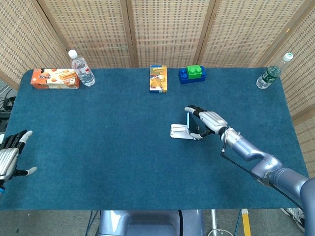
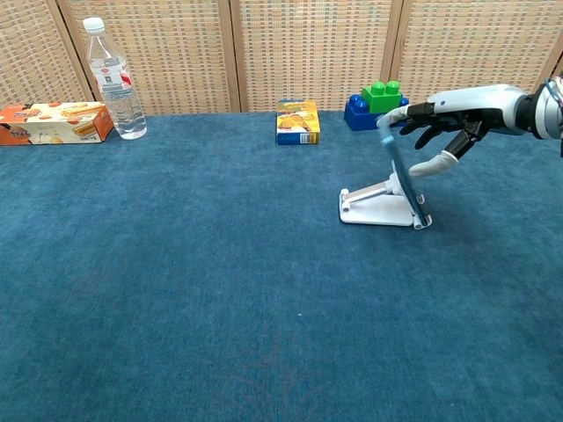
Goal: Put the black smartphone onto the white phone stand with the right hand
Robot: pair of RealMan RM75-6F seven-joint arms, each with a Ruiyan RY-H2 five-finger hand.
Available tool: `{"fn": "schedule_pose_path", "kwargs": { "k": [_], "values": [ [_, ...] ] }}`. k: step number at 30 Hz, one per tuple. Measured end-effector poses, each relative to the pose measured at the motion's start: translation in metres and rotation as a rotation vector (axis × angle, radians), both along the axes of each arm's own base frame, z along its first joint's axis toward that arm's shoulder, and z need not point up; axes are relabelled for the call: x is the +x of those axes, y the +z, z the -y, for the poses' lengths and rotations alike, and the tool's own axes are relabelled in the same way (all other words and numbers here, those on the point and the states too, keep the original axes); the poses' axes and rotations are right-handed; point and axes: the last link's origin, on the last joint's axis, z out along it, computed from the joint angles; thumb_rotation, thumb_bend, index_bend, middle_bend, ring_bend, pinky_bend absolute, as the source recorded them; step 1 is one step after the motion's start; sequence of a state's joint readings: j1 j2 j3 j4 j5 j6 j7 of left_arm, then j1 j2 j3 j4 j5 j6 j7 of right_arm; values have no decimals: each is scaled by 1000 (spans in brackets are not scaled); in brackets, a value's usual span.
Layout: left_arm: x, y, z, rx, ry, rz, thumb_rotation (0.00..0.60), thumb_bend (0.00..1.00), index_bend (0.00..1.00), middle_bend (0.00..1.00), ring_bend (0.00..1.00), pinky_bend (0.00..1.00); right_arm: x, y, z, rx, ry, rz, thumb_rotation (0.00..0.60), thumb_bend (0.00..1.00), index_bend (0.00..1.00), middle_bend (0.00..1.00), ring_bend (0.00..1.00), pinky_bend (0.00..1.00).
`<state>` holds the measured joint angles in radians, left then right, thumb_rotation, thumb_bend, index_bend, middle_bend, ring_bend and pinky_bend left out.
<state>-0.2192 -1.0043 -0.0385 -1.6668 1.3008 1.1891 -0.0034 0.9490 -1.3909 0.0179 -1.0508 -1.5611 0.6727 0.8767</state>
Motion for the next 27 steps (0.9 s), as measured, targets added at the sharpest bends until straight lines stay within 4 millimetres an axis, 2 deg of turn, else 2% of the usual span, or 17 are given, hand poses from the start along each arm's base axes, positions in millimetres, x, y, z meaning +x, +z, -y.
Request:
{"fn": "schedule_pose_path", "kwargs": {
  "k": [5,15,21,24,27],
  "values": [
    [0,1,1,1,-4,4,600,0,0,0,0,0,-1,1,-2,1,-1,-16,600,311,0,0,0,52],
    [1,2,1,3,-8,8,600,0,0,0,0,0,2,8,-3,-15,4,-17,600,311,0,0,0,35],
    [2,6,3,20,-12,19,600,0,0,0,0,0,-11,36,-4,-83,2,-19,600,311,0,0,0,26],
    [2,11,5,42,-20,25,600,0,0,0,0,0,-28,59,-14,-139,-6,-20,600,303,0,0,0,26],
    [2,14,7,63,-33,28,600,0,0,0,0,0,-53,81,-31,-220,-21,-18,600,243,0,0,0,26]
  ]
}}
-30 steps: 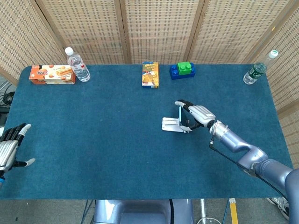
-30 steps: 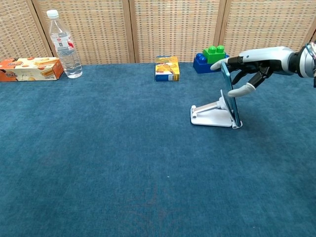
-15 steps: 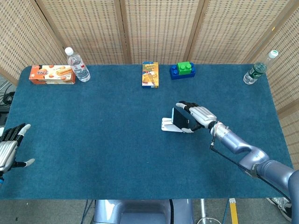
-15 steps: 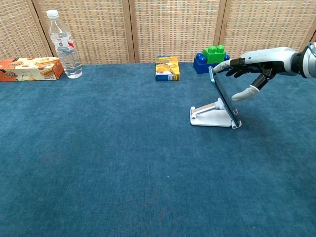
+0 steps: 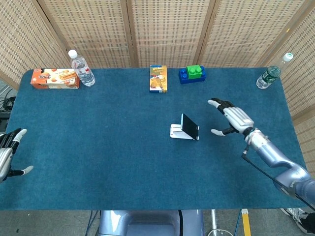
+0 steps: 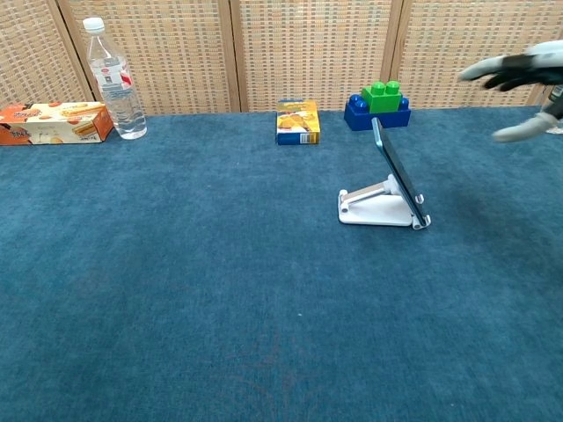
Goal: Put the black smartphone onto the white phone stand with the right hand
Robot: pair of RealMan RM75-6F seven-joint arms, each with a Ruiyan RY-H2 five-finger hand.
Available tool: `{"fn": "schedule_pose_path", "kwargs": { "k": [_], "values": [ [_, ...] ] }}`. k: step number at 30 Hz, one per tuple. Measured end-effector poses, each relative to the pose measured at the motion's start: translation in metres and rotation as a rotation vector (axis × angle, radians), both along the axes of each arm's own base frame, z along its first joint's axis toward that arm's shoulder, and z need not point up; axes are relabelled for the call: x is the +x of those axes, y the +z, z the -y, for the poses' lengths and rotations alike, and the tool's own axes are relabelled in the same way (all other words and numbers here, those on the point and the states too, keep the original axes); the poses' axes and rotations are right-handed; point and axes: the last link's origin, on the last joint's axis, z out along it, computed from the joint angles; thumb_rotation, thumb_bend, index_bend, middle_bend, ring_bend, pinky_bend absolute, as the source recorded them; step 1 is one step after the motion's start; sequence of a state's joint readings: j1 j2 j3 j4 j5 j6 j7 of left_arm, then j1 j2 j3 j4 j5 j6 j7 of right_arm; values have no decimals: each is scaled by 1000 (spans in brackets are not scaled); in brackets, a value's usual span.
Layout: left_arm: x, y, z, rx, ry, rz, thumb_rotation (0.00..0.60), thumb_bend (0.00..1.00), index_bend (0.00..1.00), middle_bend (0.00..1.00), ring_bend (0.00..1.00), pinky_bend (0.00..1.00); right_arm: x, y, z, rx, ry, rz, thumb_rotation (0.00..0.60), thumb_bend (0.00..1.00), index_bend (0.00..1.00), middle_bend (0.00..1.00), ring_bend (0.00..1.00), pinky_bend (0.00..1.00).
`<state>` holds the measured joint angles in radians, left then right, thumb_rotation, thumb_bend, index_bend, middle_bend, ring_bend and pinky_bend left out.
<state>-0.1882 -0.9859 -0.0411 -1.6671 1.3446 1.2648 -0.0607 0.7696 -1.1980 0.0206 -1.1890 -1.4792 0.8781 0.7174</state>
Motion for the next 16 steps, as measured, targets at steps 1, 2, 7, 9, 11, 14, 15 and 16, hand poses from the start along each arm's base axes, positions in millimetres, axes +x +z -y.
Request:
{"fn": "schedule_pose_path", "kwargs": {
  "k": [1,2,7,9,11,14,15,16],
  "values": [
    [1,1,1,4,-7,1,600,0,0,0,0,0,-12,9,-10,-39,-11,1,600,206,0,0,0,26],
    [1,1,1,7,-13,1,600,0,0,0,0,0,-22,15,-18,-71,-21,0,600,159,0,0,0,26],
    [4,3,6,24,-50,0,600,0,0,0,0,0,-72,47,-78,-269,-101,-27,600,28,0,0,0,17],
    [6,3,8,34,-65,-1,600,0,0,0,0,0,-85,56,-101,-333,-134,-39,600,3,0,0,0,5],
    [8,4,10,45,-88,-1,600,0,0,0,0,0,-94,63,-125,-400,-167,-54,600,0,0,0,0,0],
    [11,3,14,59,-123,0,600,0,0,0,0,0,-101,69,-157,-477,-210,-81,600,0,0,0,0,0],
    [12,3,16,62,-132,-1,600,0,0,0,0,0,-101,70,-164,-495,-218,-90,600,0,0,0,0,0],
    [12,3,18,65,-143,0,600,0,0,0,0,0,-101,71,-174,-517,-229,-103,600,0,0,0,0,0]
  ]
}}
